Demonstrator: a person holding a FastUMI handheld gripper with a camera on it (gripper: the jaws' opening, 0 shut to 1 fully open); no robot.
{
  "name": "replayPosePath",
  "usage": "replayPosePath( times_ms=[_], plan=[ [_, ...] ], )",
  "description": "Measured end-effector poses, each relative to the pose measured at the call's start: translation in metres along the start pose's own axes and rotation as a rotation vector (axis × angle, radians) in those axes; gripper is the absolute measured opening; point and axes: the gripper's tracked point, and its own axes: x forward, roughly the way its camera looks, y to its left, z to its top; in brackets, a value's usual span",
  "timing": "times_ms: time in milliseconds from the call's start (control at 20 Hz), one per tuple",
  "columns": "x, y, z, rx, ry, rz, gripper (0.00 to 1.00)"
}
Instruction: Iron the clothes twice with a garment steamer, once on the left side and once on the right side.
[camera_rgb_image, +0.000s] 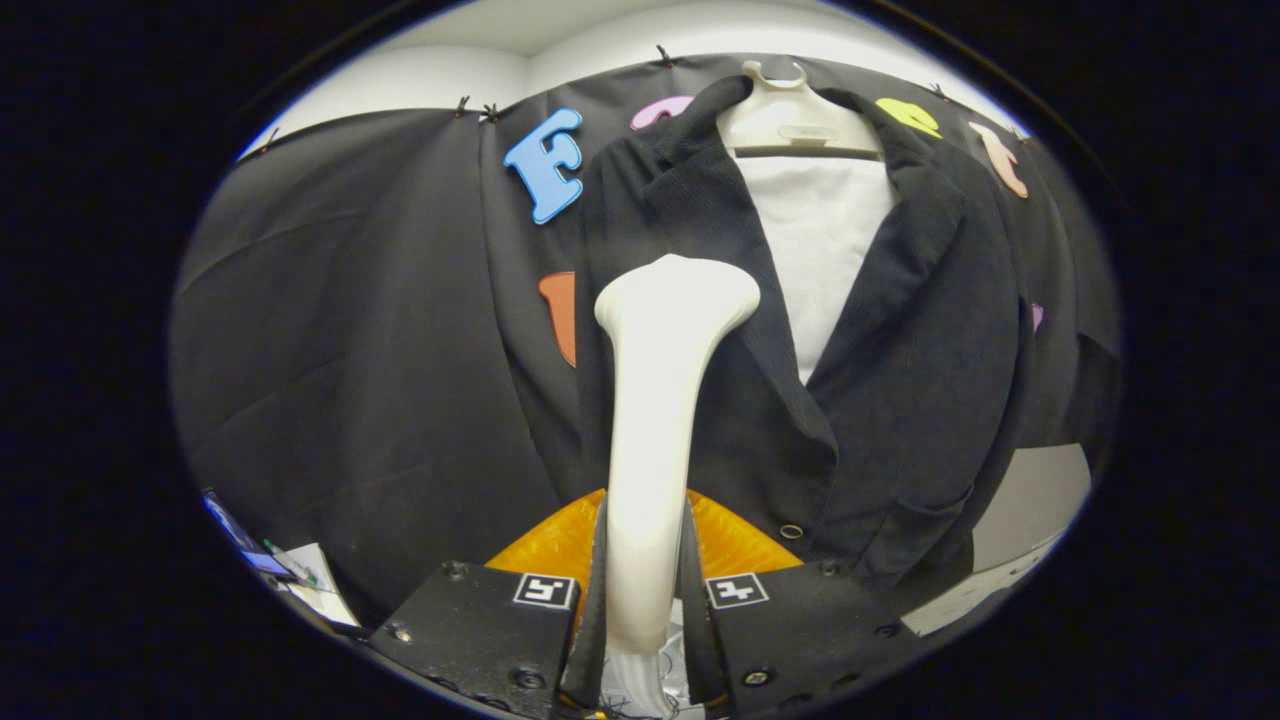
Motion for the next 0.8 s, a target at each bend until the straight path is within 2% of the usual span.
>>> replayPosePath(
  times_ms=[800],
  plan=[
    [0.006, -0.021, -0.073, 0.037, 0.126, -0.014, 0.35]
  ],
)
